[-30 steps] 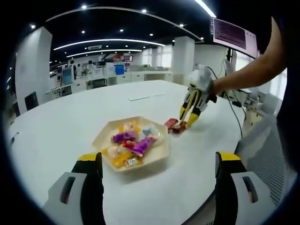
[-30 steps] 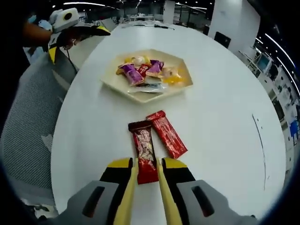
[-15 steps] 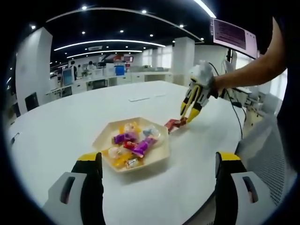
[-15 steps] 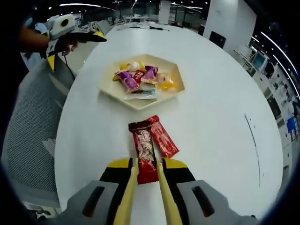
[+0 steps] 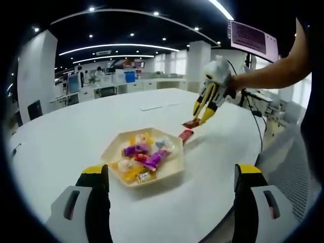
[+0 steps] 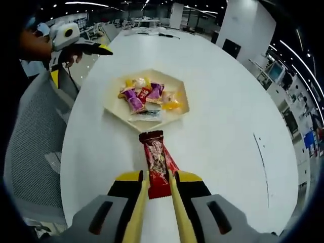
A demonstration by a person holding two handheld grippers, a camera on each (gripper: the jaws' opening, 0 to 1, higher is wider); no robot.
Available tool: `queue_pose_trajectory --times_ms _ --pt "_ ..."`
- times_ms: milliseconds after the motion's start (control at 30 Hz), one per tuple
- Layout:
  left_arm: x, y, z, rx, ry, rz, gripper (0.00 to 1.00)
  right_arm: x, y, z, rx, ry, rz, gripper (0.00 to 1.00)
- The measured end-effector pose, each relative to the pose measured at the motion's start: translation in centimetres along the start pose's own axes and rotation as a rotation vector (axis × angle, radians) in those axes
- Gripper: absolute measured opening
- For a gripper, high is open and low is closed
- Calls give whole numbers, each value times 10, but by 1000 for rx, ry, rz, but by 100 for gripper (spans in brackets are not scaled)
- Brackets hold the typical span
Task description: Place the target food into the container with the food tongs after gripping and lifting it, then release it inside without dropping or visibly crushing the food.
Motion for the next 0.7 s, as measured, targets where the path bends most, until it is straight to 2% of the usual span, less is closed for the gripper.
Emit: queue_pose_trajectory --times_ms 267,700 --pt "1 1 0 1 1 -13 99 -4 20 -6 12 -9 -6 24" --pt "3 4 -1 -8 8 -36 99 -27 83 -12 34 5 -68 24"
Point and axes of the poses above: the point that each gripper's makers call its tool centre point, and the gripper's own axes: x roughly backward along the fingers, z roughly to its left, y roughly out of its top, the point moved 9 cm from there along x, roughly backward along the fingers, and after that the axes turned 11 degrees about x, right-handed, at the moved point
